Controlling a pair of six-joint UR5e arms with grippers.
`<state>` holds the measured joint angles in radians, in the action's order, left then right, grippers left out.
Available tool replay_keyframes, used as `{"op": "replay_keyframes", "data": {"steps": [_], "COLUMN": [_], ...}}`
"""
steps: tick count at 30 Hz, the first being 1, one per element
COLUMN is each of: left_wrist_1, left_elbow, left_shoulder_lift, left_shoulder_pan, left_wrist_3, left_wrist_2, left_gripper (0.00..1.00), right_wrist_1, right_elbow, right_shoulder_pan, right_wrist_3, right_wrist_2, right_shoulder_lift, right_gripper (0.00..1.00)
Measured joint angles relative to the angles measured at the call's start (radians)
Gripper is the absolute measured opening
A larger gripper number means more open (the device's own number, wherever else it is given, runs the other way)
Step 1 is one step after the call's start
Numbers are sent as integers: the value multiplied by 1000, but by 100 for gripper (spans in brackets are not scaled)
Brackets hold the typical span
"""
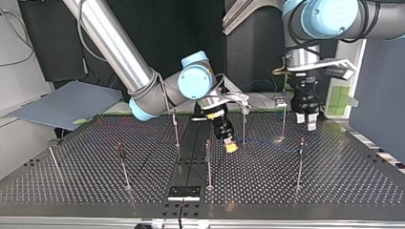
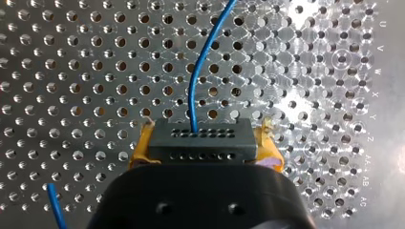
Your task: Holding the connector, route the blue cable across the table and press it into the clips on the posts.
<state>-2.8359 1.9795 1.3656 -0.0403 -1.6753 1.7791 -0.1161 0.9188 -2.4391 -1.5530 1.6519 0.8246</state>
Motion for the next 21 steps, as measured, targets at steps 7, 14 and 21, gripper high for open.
{"op": "replay_keyframes", "data": {"steps": [7,14,21], "left_wrist_1": [4,16,31], "left_elbow": [-54,-114,-147], "left_shoulder_lift": [43,105,162], "left_shoulder_pan": [-34,-53,-65], "left_wrist_3": [38,60,71], "left_wrist_2": [-12,12,15], "left_gripper": [100,100,100], "right_wrist_1": [1,3,6], "right_elbow": [0,-1,-1], "right_shoulder_pan": [3,19,33], "right_wrist_3": [0,1,5], "right_wrist_2": [-1,-1,-9], "right_shoulder_lift": [0,0,0], "right_gripper": [0,0,0]}}
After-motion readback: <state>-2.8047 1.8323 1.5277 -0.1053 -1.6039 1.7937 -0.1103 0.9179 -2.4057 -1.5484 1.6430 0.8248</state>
